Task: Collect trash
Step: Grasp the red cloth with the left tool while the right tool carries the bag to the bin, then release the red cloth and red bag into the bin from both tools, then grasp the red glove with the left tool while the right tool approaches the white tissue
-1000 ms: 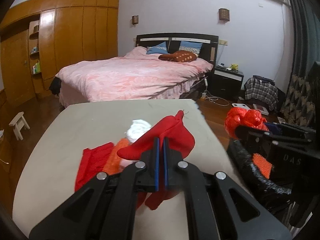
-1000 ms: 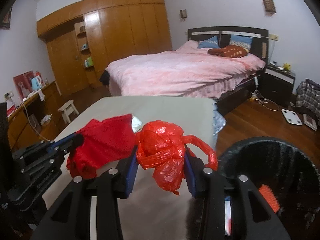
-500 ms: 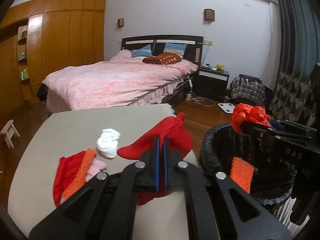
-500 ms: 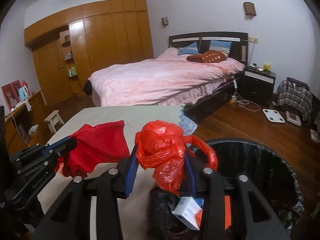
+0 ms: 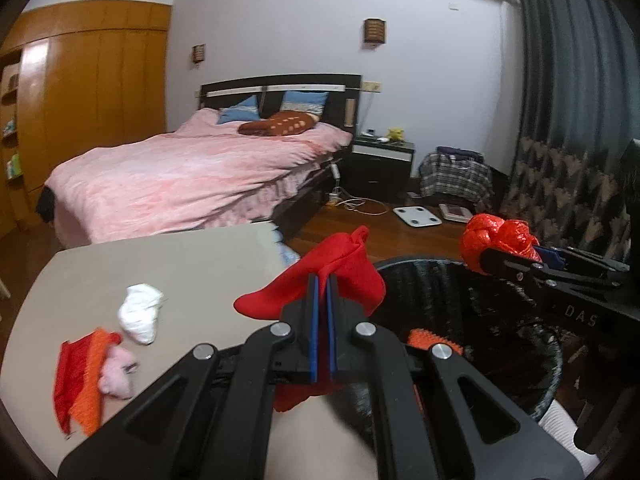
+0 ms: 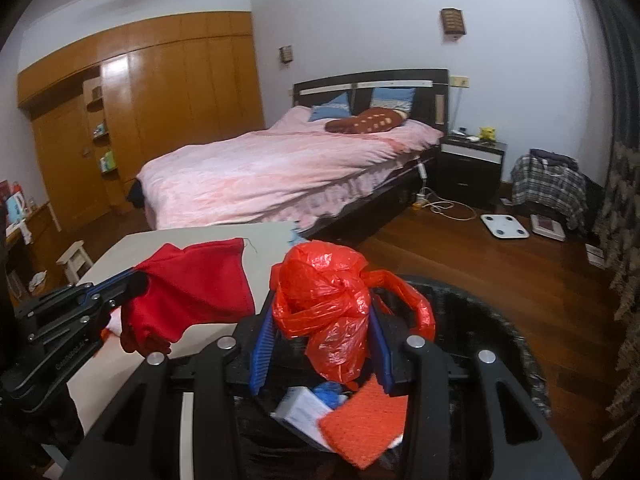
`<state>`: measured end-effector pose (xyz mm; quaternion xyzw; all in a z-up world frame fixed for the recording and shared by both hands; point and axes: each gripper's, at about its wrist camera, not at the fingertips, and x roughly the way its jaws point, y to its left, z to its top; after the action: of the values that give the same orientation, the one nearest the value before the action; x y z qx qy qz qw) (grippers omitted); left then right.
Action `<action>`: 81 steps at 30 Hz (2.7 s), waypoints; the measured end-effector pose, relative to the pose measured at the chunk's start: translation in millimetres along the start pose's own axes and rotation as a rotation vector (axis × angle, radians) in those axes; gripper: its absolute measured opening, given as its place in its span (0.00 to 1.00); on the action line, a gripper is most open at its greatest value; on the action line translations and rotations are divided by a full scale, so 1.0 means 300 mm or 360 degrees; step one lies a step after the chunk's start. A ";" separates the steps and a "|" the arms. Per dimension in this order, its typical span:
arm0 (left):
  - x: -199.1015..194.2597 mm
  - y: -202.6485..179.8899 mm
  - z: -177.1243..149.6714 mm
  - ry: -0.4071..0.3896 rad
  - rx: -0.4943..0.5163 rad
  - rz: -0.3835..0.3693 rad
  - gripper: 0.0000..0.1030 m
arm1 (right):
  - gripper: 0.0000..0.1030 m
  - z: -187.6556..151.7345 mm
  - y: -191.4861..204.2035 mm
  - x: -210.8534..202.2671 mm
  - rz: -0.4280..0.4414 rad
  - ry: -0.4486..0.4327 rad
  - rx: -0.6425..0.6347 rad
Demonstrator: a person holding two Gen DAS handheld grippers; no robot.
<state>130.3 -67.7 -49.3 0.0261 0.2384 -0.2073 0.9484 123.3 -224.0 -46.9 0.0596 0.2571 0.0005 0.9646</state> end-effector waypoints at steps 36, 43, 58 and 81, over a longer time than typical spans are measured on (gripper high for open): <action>0.084 -0.065 0.012 -0.0026 0.0013 -0.0064 0.83 | 0.94 -0.049 -0.144 0.005 -0.0215 0.0036 0.0053; -0.008 0.123 -0.021 -0.0036 -0.0051 0.0158 0.83 | 0.94 -0.035 0.016 0.059 -0.0072 0.0038 0.0003; -0.155 0.522 -0.126 0.0015 -0.0164 0.0619 0.81 | 0.94 -0.031 0.424 0.229 0.0275 0.0073 -0.0181; -0.042 0.883 -0.256 0.0282 -0.0373 0.0740 0.62 | 0.94 -0.106 0.662 0.471 0.0365 0.0203 -0.0297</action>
<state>193.9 190.3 -124.6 -0.0118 0.3303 0.0481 0.9426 236.0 -18.7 -121.4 -0.0016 0.3080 0.1384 0.9413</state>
